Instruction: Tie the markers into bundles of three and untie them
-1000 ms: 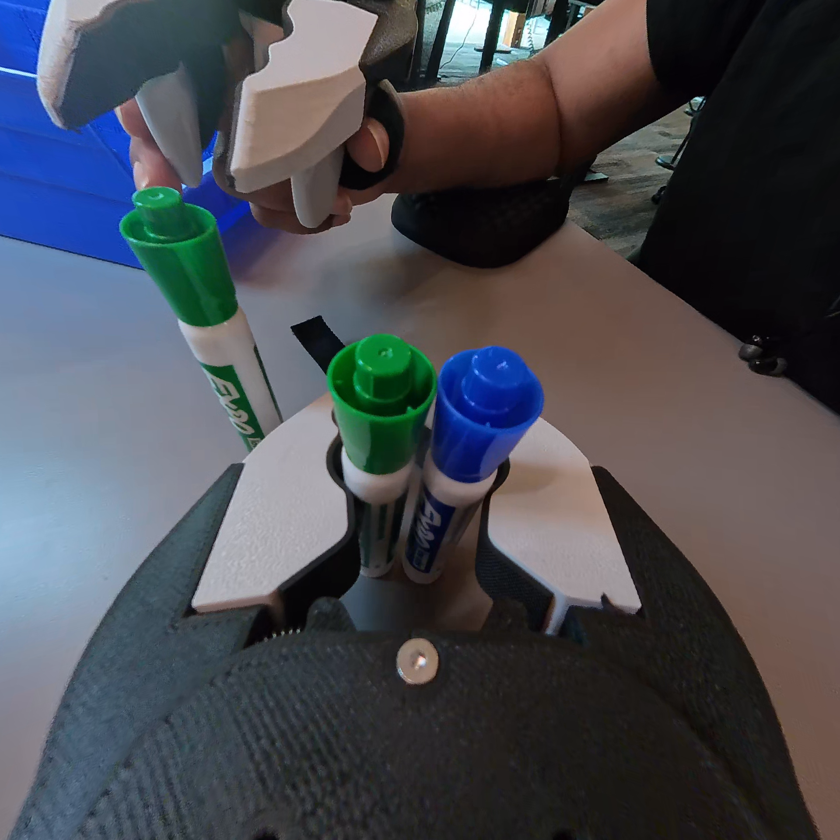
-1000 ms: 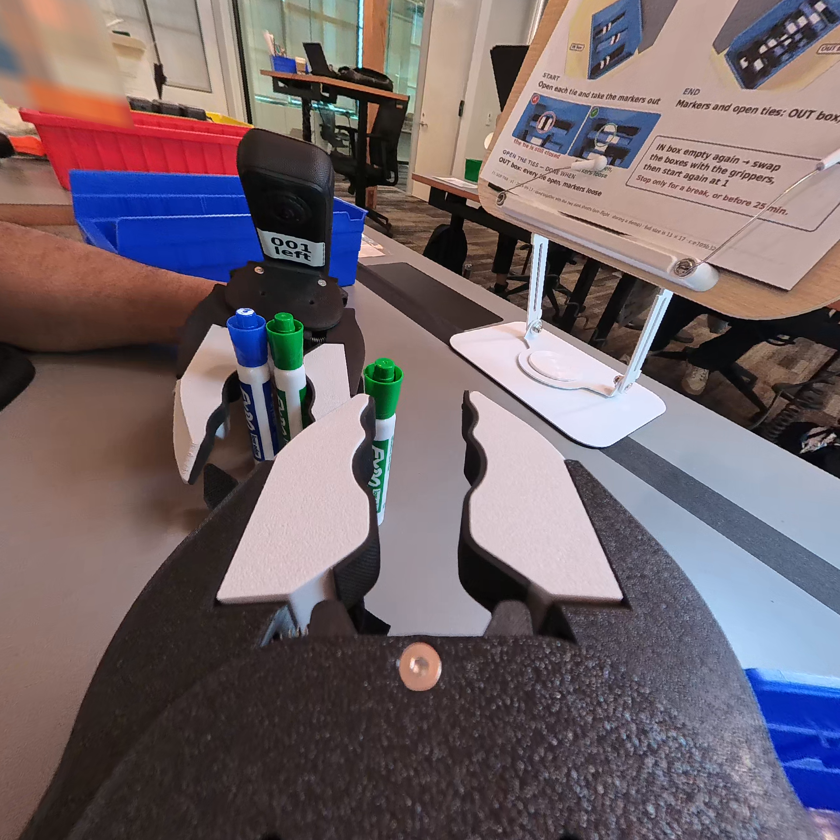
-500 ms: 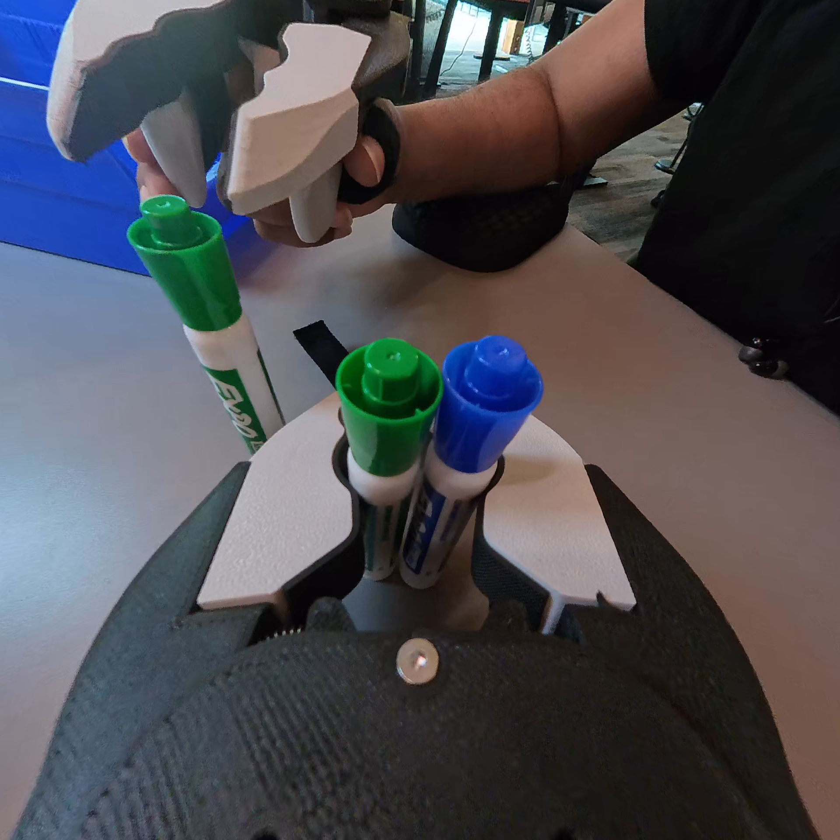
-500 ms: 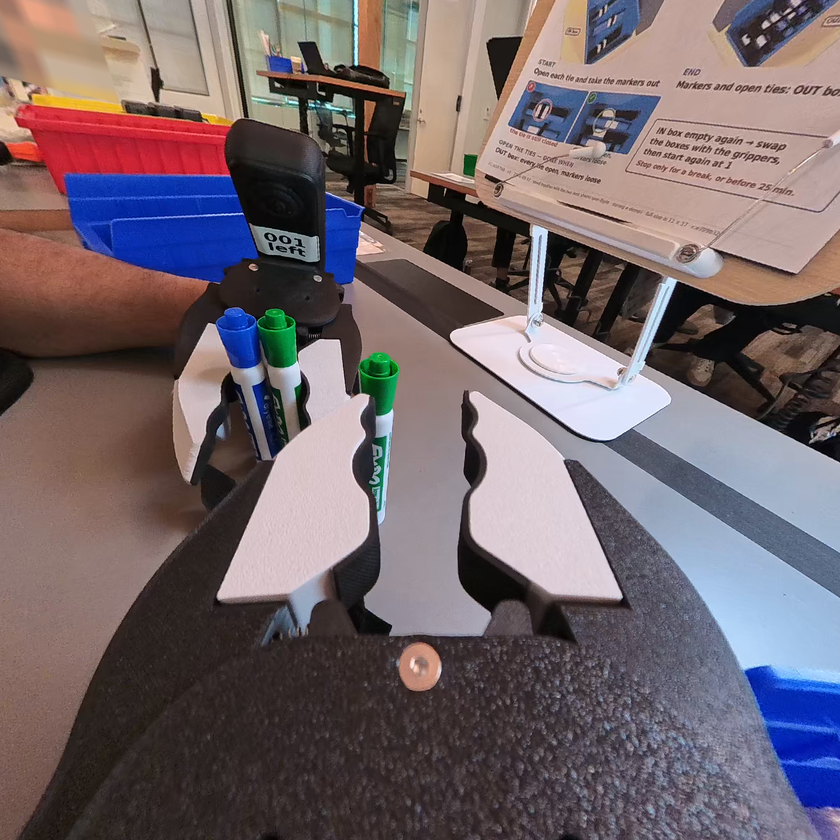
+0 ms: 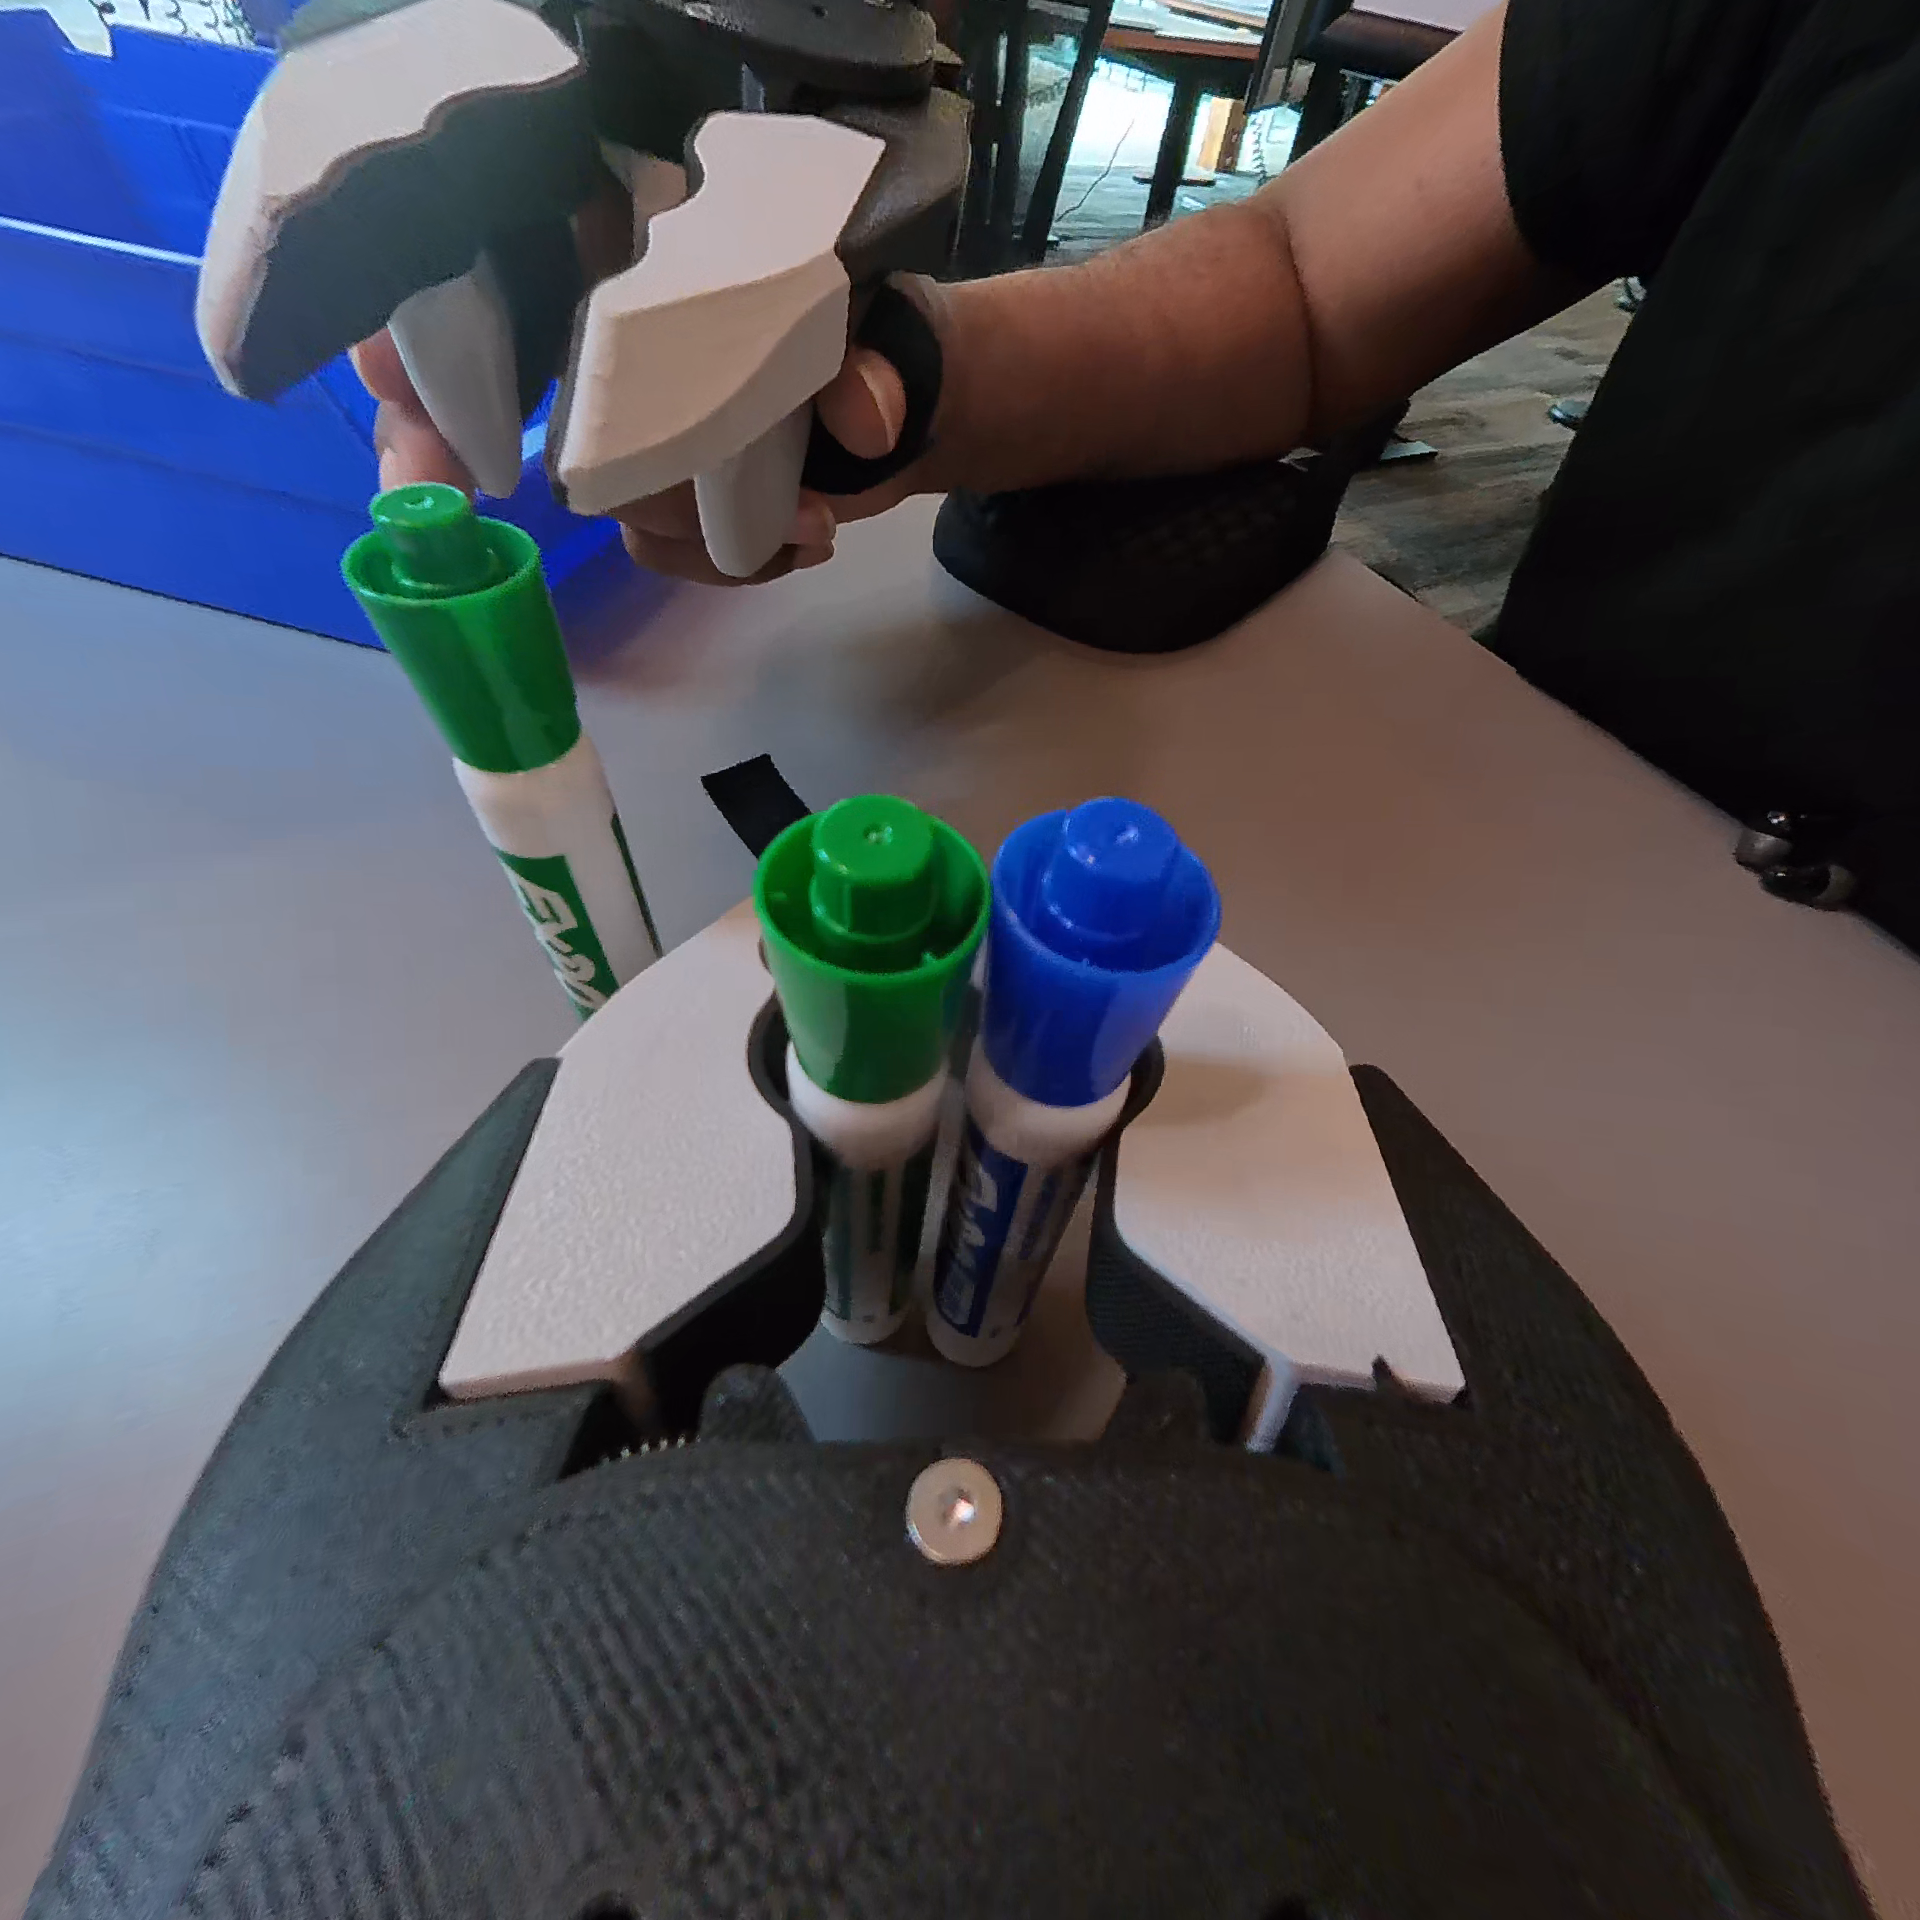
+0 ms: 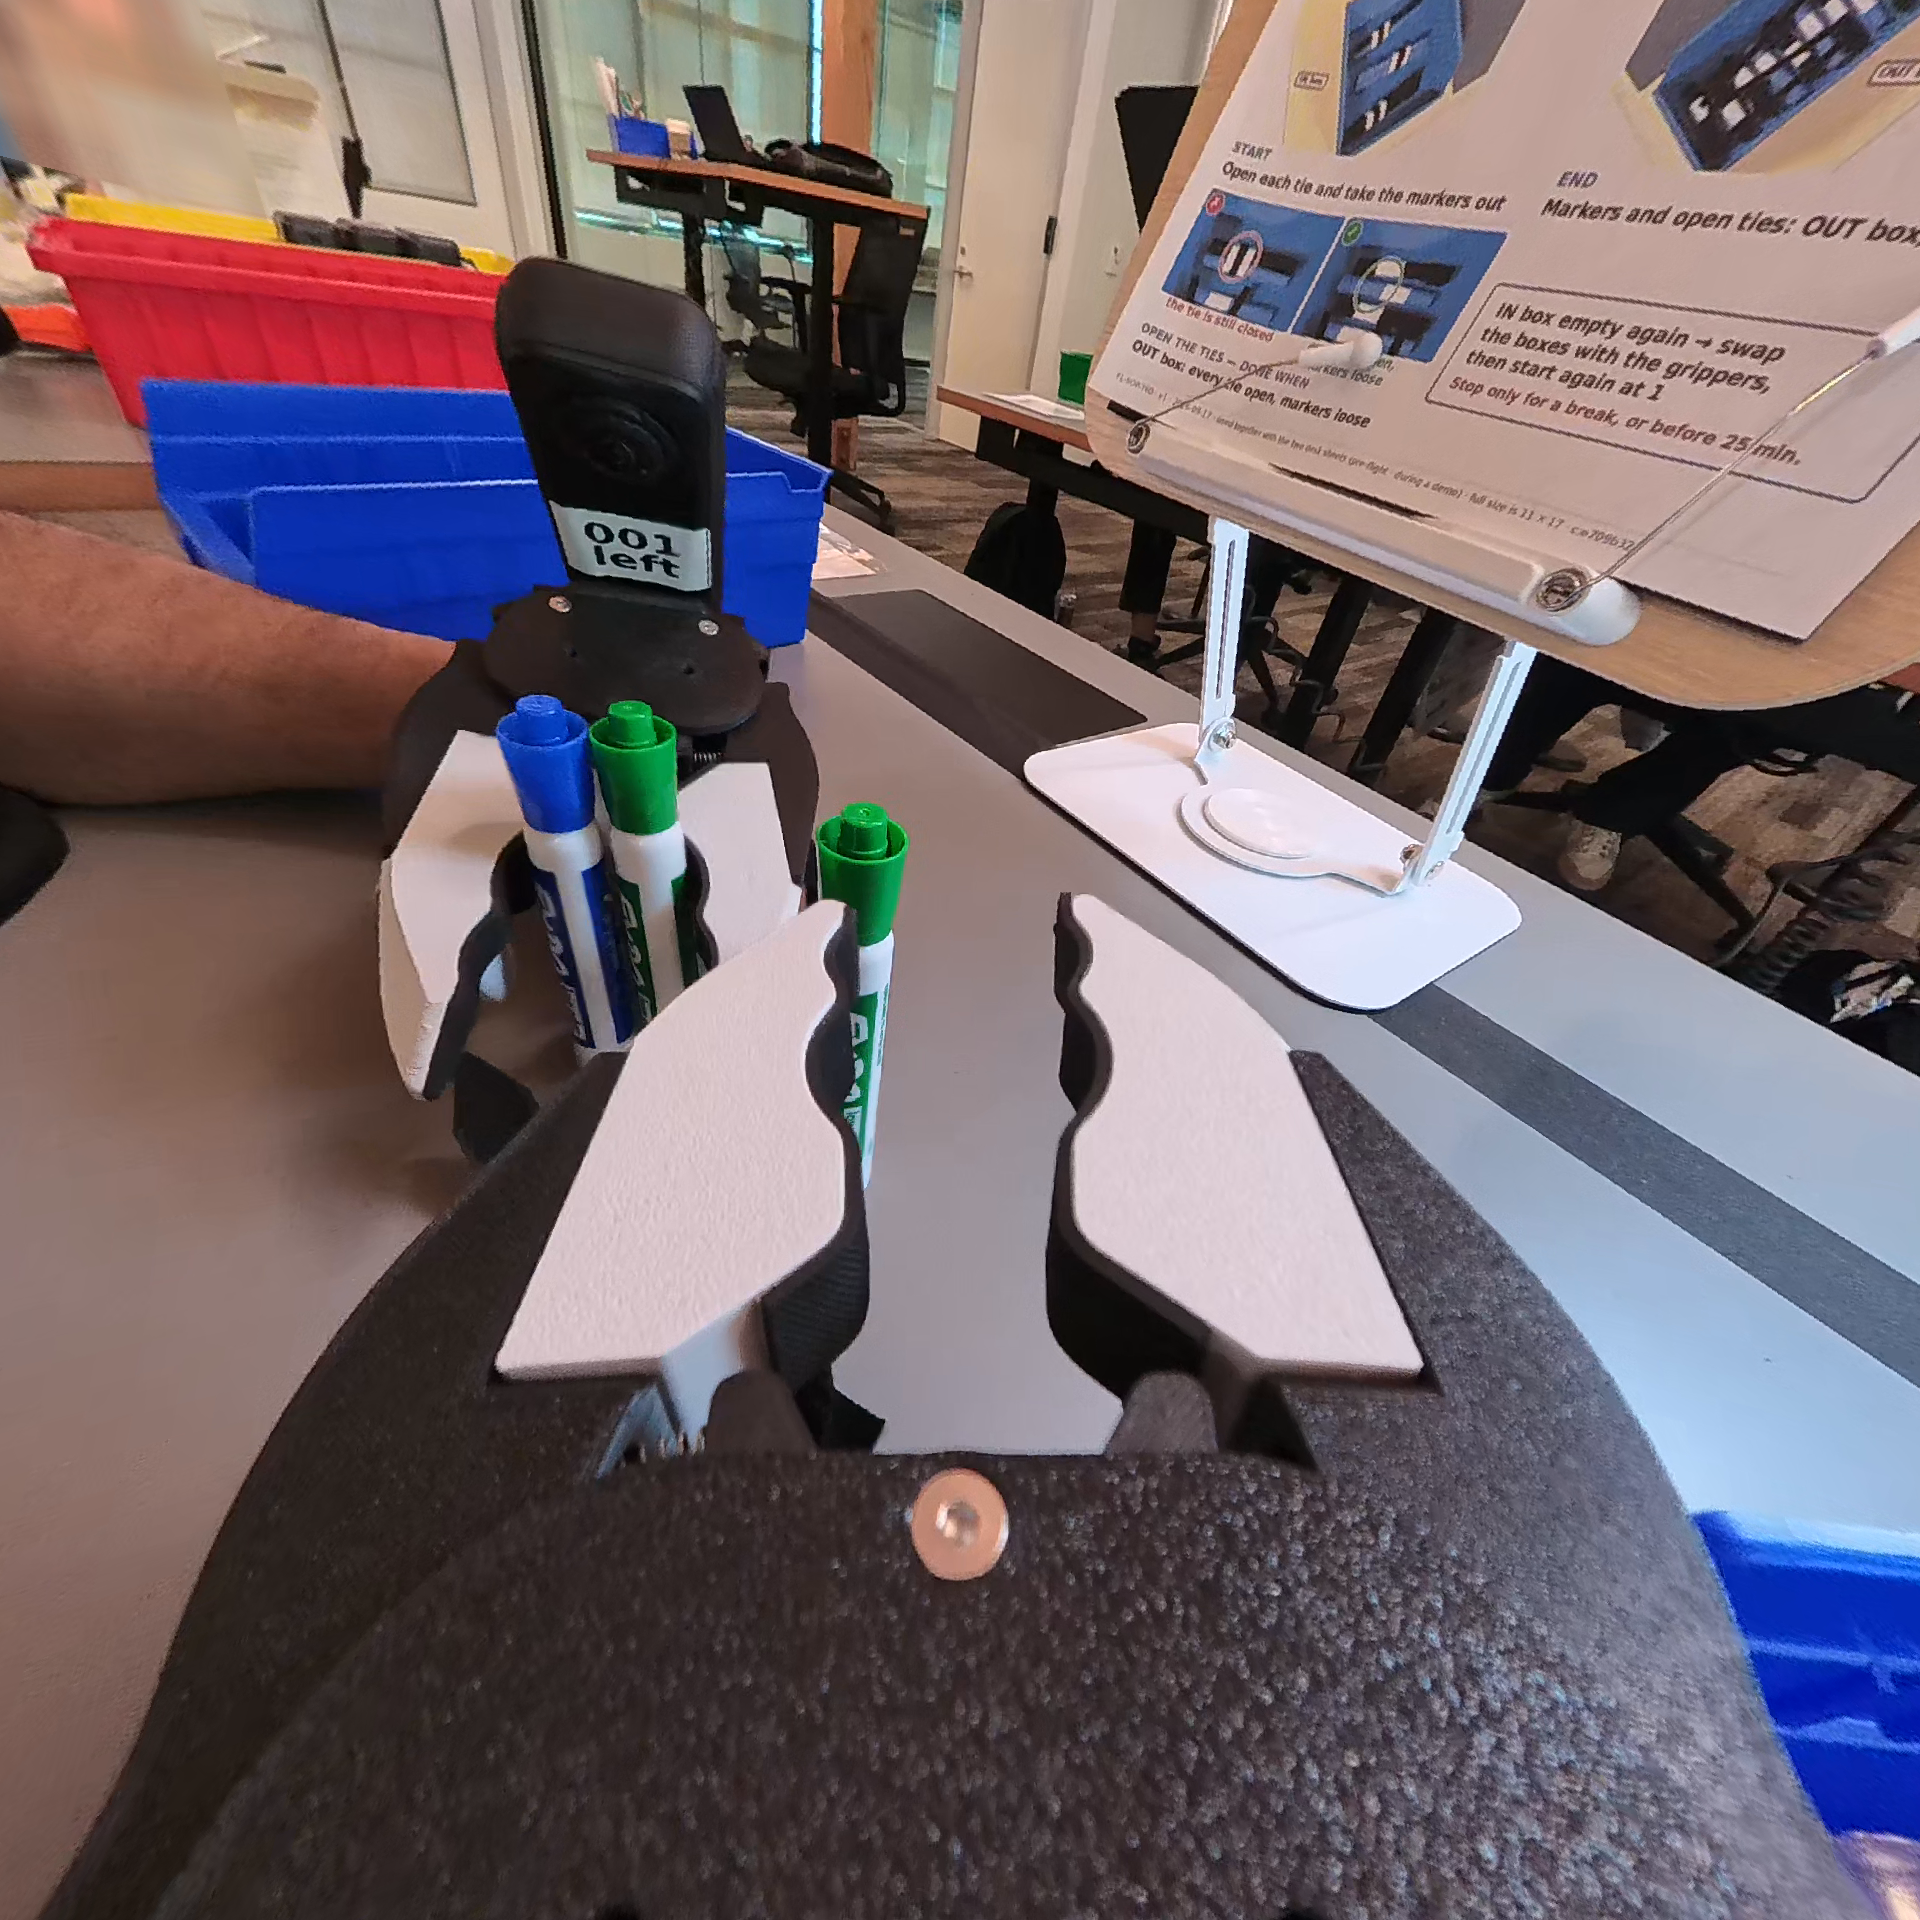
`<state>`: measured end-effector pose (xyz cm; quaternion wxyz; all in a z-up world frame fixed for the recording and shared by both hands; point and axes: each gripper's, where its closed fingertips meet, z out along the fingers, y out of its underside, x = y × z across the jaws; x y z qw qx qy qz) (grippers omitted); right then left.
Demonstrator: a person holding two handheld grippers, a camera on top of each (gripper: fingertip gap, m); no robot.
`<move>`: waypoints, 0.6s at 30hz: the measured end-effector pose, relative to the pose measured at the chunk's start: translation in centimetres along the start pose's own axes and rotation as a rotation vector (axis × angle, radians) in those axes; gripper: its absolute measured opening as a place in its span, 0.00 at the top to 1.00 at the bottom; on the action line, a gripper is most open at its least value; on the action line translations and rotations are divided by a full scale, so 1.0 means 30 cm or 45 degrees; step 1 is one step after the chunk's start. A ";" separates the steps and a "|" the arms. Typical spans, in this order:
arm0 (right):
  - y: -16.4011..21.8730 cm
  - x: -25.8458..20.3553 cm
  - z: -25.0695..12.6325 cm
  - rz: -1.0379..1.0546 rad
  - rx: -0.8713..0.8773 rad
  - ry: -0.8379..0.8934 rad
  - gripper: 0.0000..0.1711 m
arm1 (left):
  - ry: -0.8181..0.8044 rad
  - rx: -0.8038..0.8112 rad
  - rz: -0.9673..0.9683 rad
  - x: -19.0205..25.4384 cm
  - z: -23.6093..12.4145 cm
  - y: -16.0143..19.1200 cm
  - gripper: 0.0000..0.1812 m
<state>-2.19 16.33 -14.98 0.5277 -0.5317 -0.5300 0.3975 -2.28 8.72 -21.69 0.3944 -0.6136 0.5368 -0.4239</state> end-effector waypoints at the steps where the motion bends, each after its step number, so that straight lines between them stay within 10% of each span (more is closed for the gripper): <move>1: -0.003 0.001 -0.001 -0.001 0.003 0.001 0.79 | -0.003 -0.008 -0.008 0.002 0.001 0.003 0.67; 18: 0.002 0.011 -0.003 -0.007 -0.007 0.016 0.79 | -0.009 -0.076 -0.008 -0.007 0.017 0.023 0.59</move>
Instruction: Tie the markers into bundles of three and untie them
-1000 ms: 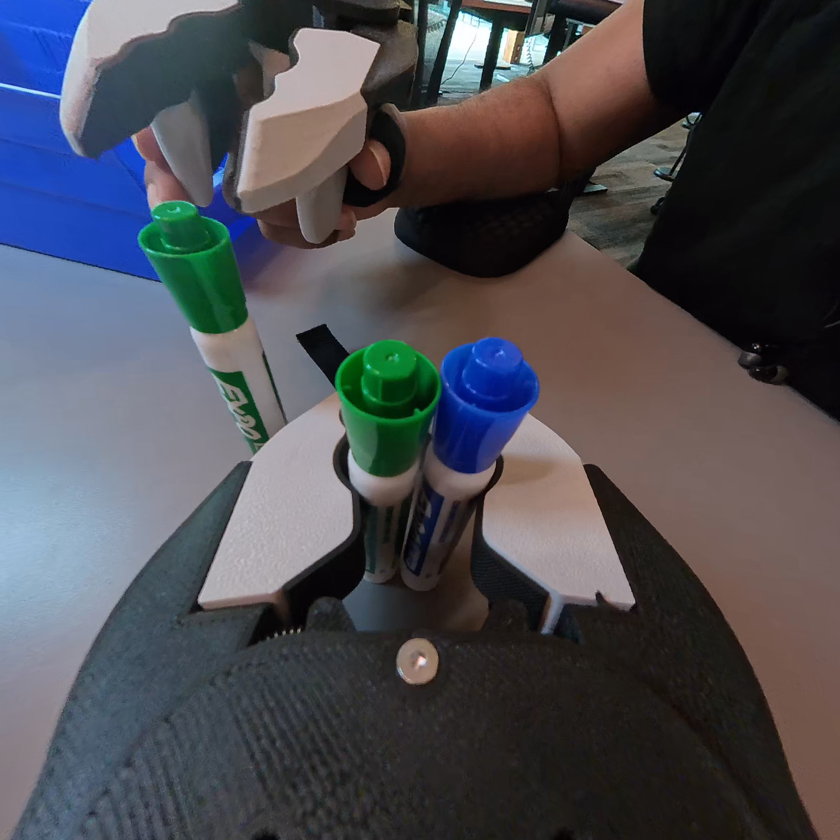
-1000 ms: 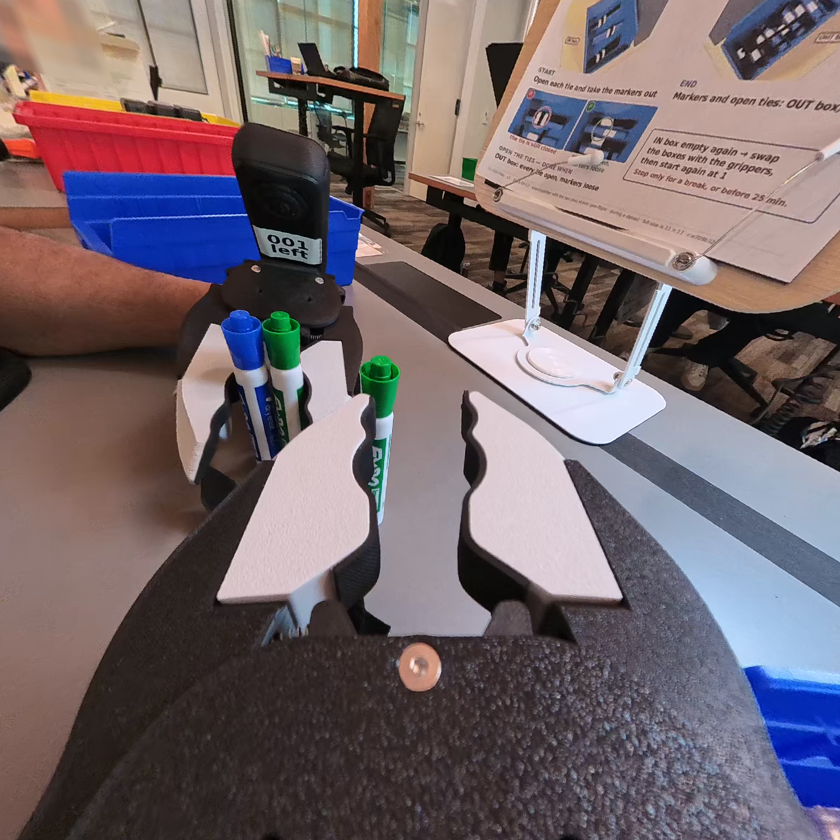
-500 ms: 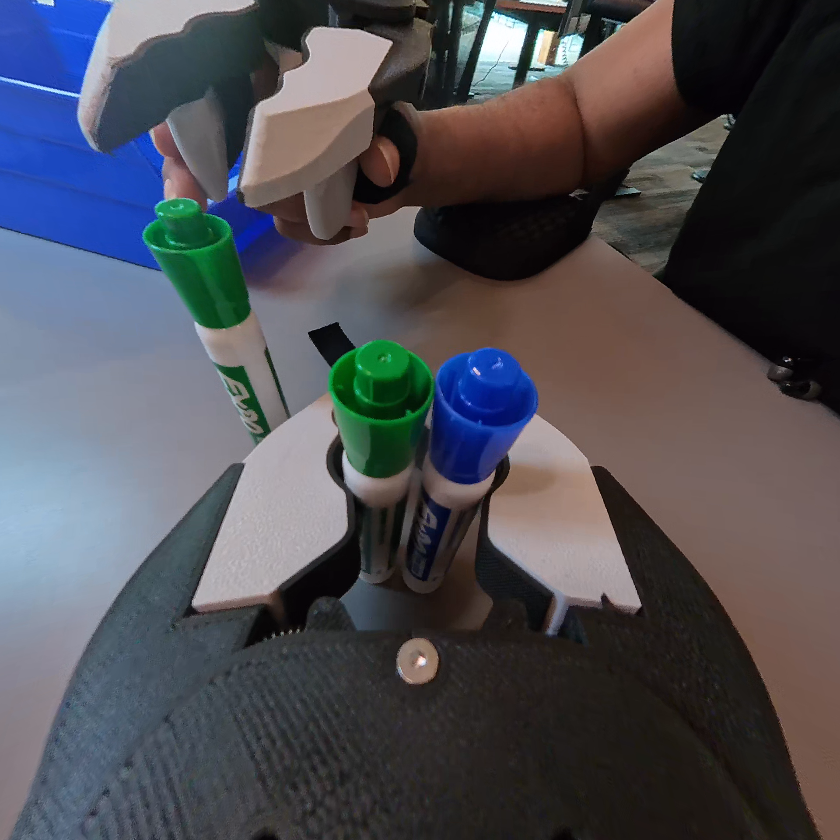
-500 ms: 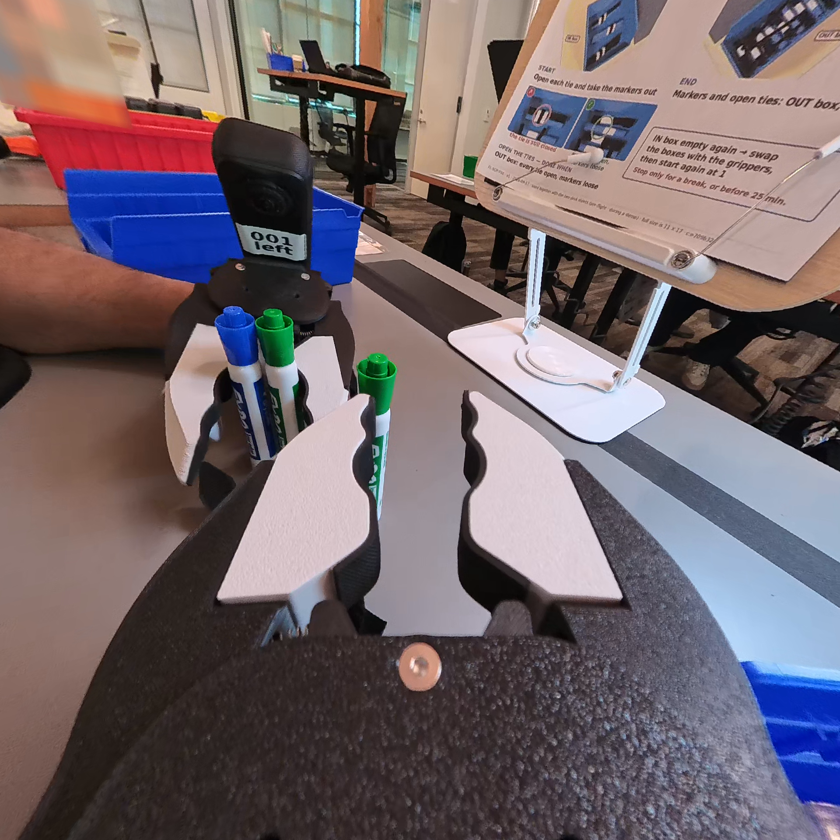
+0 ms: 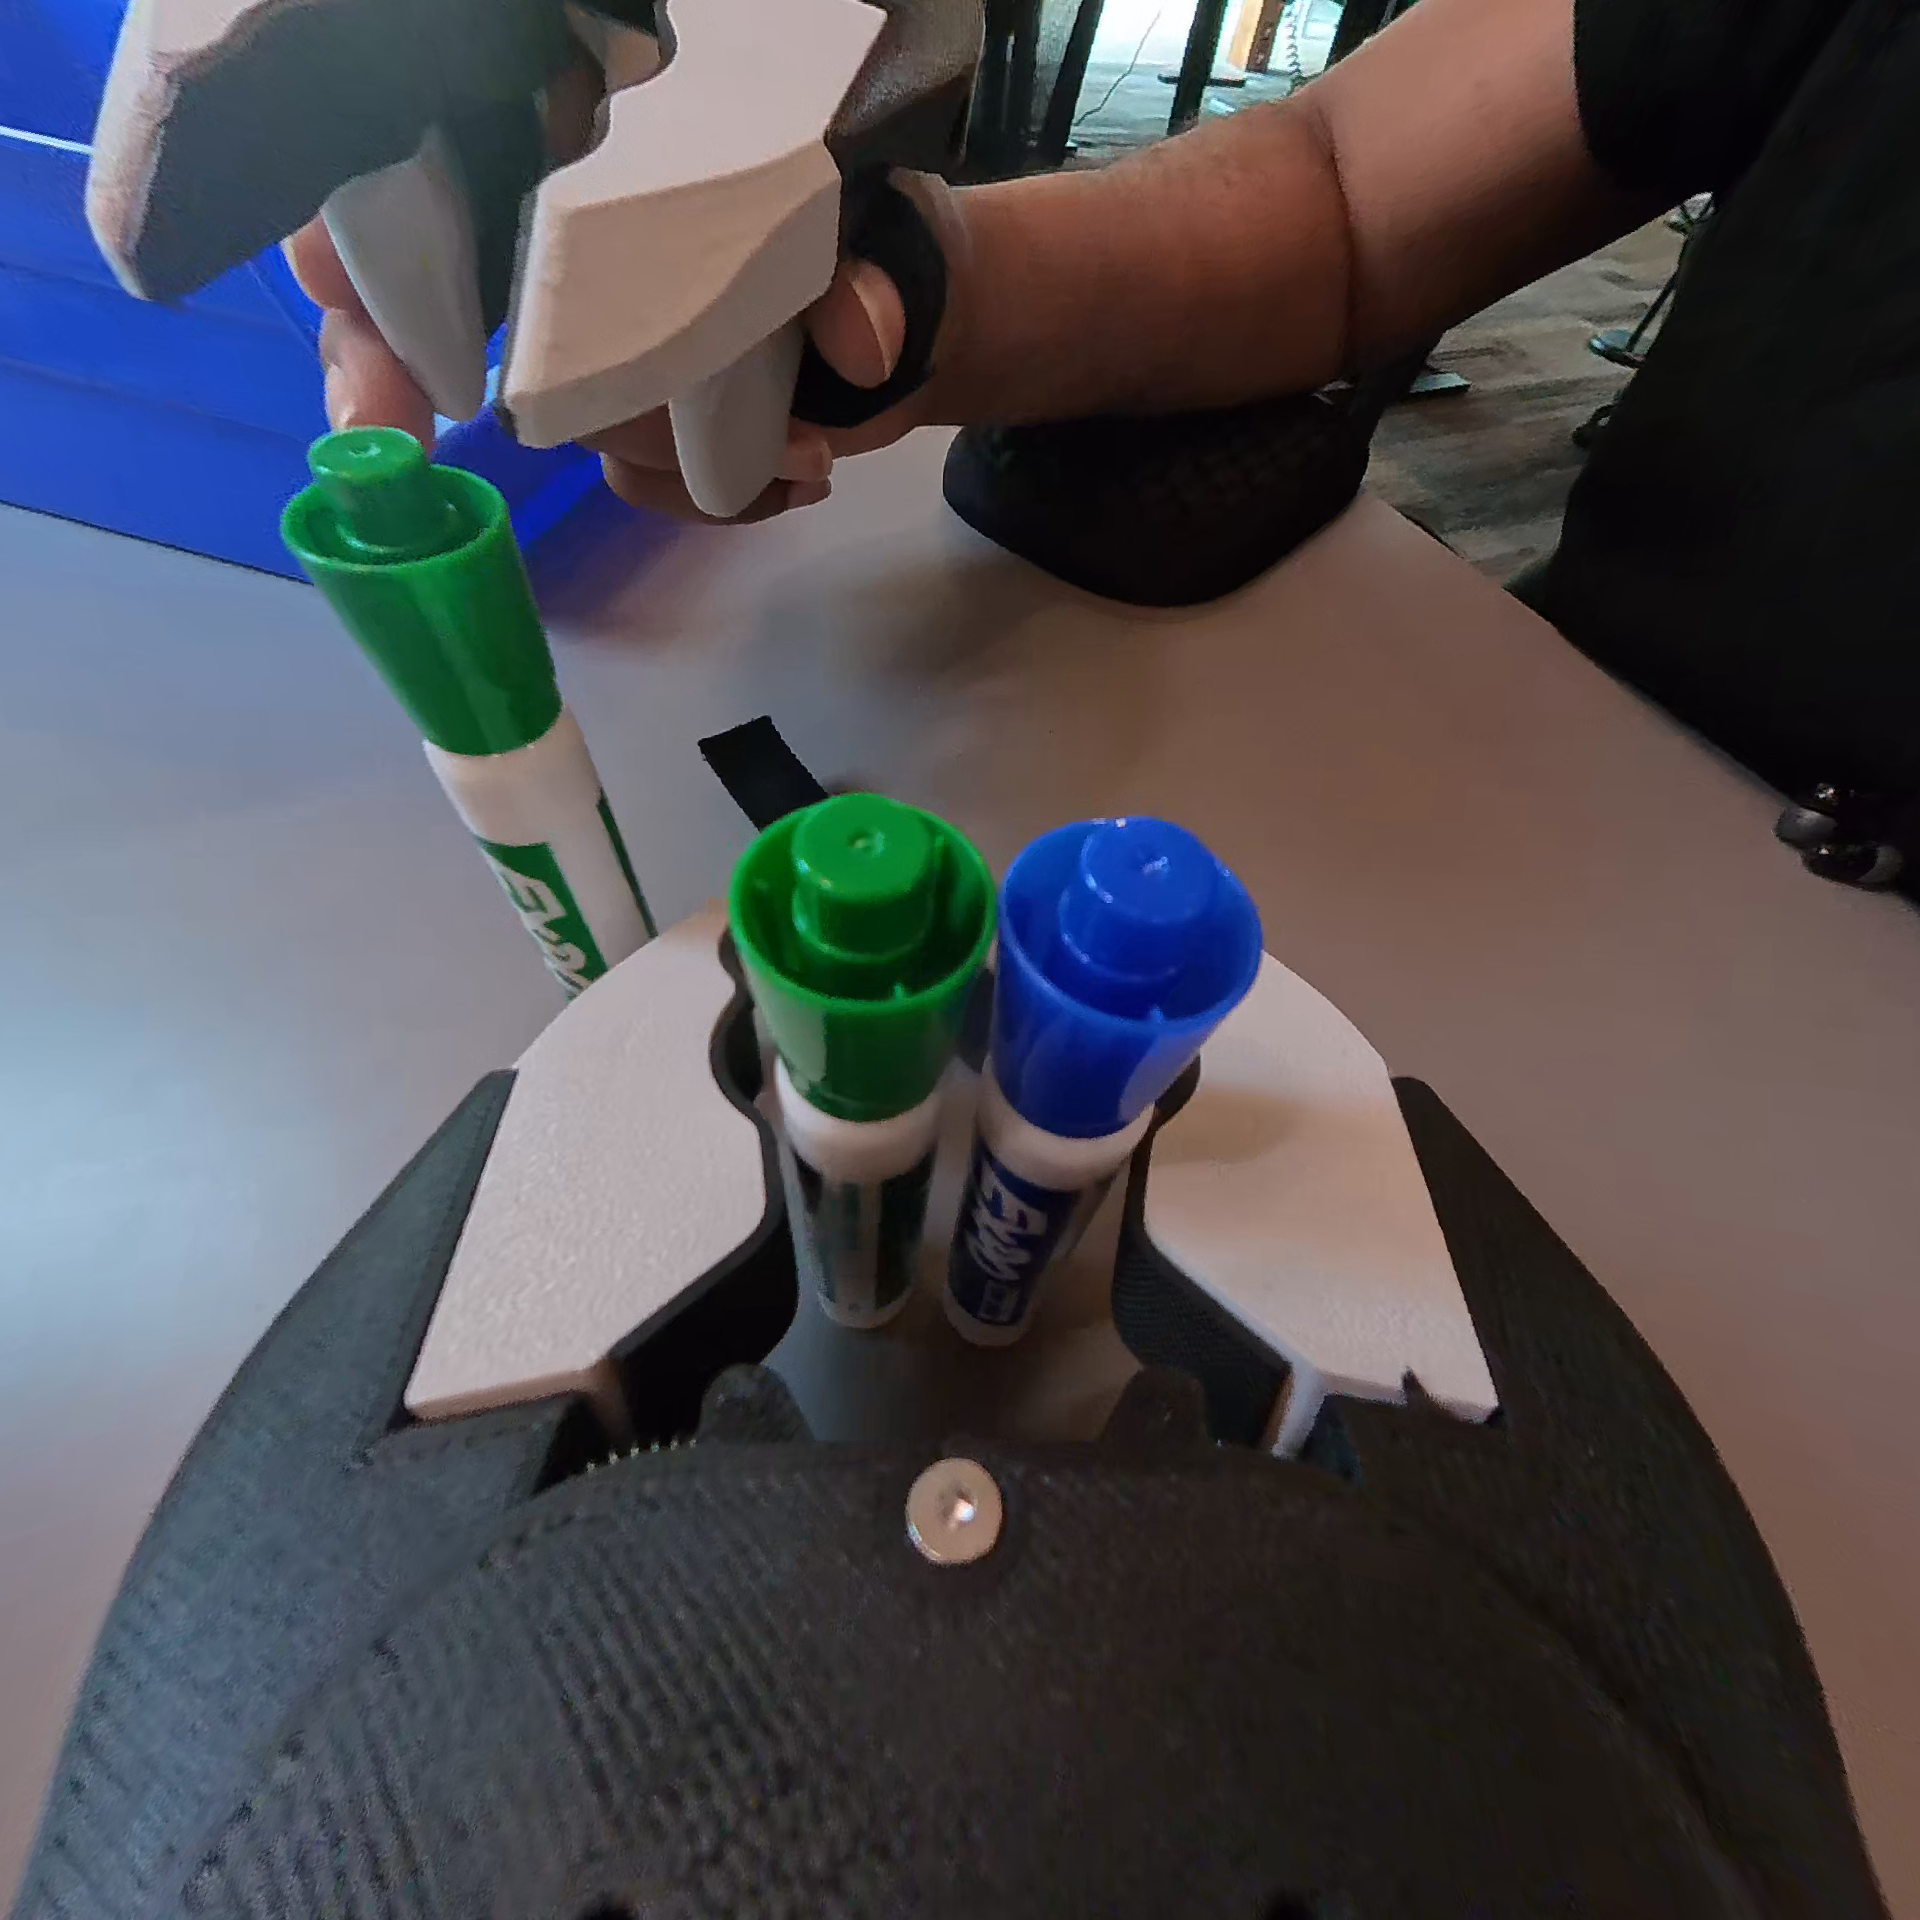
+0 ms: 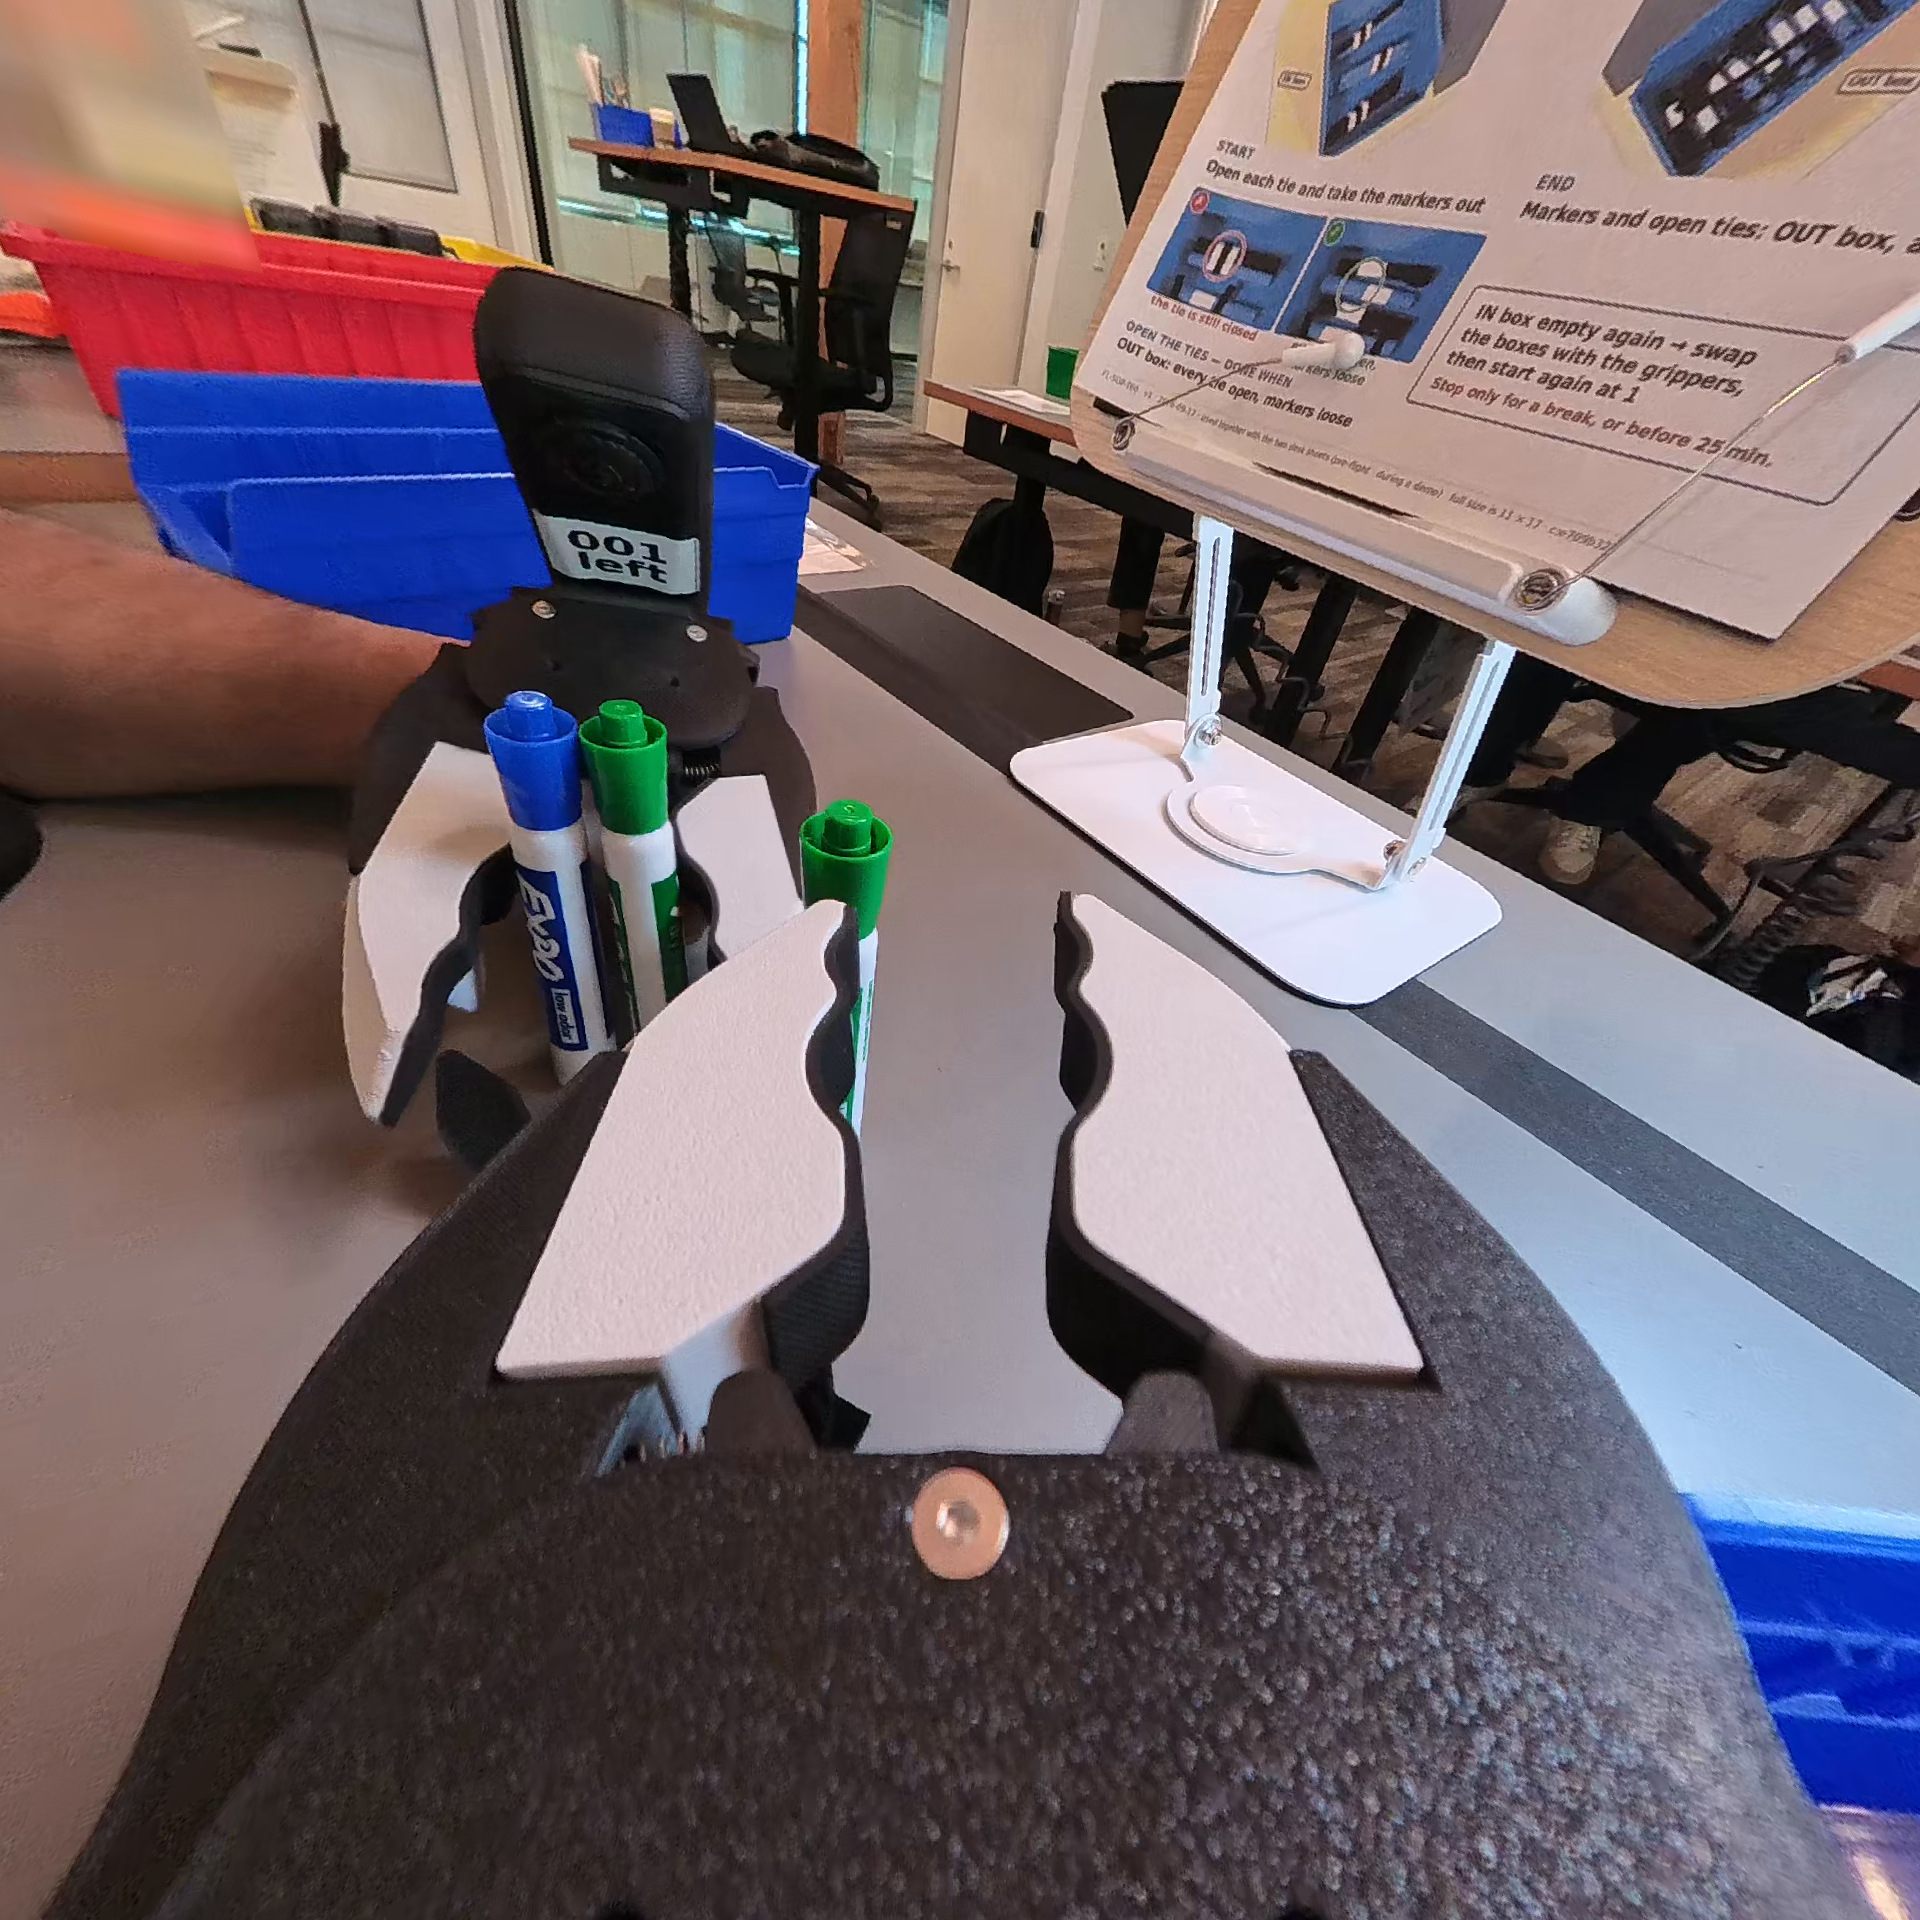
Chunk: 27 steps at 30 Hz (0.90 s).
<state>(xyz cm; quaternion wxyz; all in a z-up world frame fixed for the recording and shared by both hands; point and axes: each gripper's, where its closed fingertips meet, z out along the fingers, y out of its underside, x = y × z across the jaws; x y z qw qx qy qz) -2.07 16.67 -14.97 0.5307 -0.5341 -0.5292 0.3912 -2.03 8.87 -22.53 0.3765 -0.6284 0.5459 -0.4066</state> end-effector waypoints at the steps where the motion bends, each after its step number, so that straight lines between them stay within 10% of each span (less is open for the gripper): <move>1: 0.002 0.001 0.000 0.000 -0.002 0.001 0.79 | 0.006 0.001 -0.001 -0.001 -0.001 0.000 0.58; 27: 0.017 -0.009 0.008 -0.009 -0.022 -0.009 0.79 | -0.018 0.065 0.009 -0.002 -0.018 -0.019 0.72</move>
